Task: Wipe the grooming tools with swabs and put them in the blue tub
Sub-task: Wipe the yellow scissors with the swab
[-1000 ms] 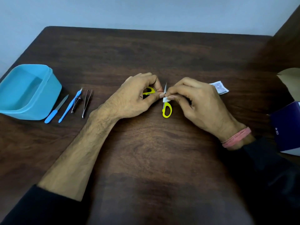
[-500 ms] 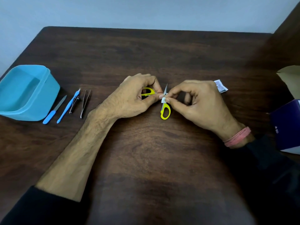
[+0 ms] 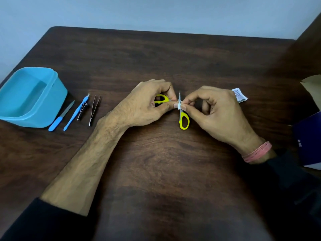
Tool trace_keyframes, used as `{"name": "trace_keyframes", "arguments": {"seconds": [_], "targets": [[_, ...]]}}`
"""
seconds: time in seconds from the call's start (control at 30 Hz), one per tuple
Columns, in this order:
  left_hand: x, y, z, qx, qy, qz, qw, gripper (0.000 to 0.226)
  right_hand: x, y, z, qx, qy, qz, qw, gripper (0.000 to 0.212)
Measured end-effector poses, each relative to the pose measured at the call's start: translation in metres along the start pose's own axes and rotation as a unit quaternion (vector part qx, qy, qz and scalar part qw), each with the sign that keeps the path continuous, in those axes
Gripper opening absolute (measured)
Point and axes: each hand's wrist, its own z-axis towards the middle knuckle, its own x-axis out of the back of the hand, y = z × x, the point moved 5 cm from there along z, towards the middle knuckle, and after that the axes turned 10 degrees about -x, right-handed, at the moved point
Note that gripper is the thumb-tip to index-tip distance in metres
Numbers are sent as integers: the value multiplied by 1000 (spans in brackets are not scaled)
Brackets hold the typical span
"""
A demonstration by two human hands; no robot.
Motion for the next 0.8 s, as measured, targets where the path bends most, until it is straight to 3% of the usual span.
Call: {"name": "trace_keyframes", "arguments": {"seconds": [0.13, 0.3, 0.8], "targets": [[0, 0, -1, -2, 6, -3, 1000, 17, 0, 2, -1, 22, -23, -26, 999, 4], [0, 1, 1, -4, 8, -3, 1000, 17, 0, -1, -3, 36, 4, -62, 997, 1], [0, 0, 1, 13, 7, -36, 999, 19, 2, -15, -17, 97, -13, -126, 987, 16]]}}
